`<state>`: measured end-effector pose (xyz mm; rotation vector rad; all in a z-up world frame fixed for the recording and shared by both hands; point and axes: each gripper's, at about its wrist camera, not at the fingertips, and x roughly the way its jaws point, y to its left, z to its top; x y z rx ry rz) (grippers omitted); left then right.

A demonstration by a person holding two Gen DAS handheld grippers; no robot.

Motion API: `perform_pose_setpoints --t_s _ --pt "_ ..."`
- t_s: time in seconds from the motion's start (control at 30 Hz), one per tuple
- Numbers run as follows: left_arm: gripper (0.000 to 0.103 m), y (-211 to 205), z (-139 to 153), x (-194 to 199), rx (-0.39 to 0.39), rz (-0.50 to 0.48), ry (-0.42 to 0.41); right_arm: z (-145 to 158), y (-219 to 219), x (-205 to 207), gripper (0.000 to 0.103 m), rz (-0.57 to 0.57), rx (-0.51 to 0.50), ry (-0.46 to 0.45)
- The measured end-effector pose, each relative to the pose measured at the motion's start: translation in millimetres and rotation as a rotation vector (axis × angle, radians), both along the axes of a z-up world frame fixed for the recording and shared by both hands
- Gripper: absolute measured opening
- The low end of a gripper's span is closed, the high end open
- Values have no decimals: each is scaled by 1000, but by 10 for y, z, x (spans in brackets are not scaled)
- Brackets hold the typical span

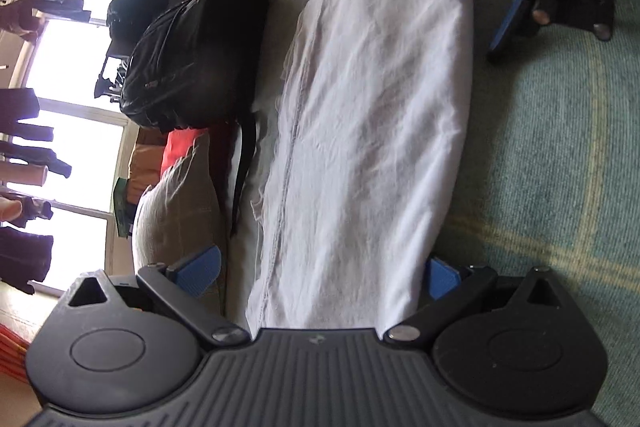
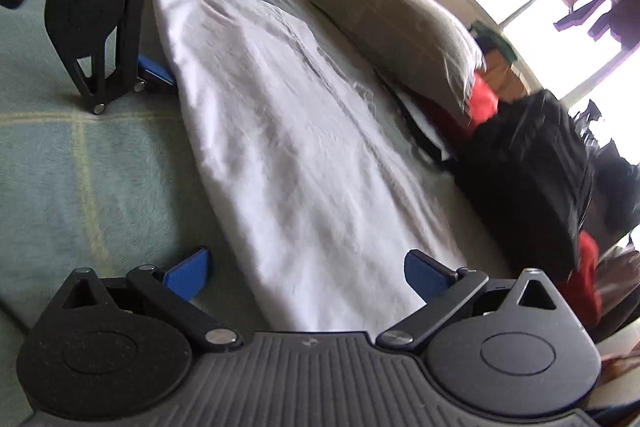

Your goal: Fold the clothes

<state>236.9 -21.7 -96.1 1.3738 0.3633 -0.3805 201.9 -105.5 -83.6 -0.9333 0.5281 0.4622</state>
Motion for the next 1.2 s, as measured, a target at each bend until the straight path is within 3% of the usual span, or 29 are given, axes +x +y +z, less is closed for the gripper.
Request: perform_pose_setpoints --t_s 0.17,0.33,0.5,0.7,0.8,0.9,1.0,1.07,1.1,1.17,1.2 --pt "102 271 -38 62 29 35 -20 46 -227 49 103 -49 -21 -21" --pt "102 581 -90 167 118 104 -50 49 -536 121 103 -138 -72 -43" --pt "102 469 -141 206 127 88 -84 22 -791 218 103 -226 -117 -65" --pt "102 34 -146 305 106 24 -115 -36 -385 251 103 -112 -119 -108" --pt "102 112 -108 307 94 23 -118 -49 -397 237 103 -89 -132 -120" --pt "101 391 -185 395 176 64 -148 -69 -599 247 103 -132 -177 -141" --pt "92 481 -197 428 156 95 -124 -82 -727 295 103 -172 -191 -144" --pt "74 390 -296 380 210 53 -122 -113 -708 308 101 -176 -201 -149" --pt "58 337 -370 362 240 36 -121 -154 -641 286 98 -156 -229 -168" --pt "15 244 -532 327 293 12 -118 -230 -511 218 87 -112 -277 -193" --pt "6 236 -566 327 290 18 -122 -263 -463 191 80 -93 -295 -200"
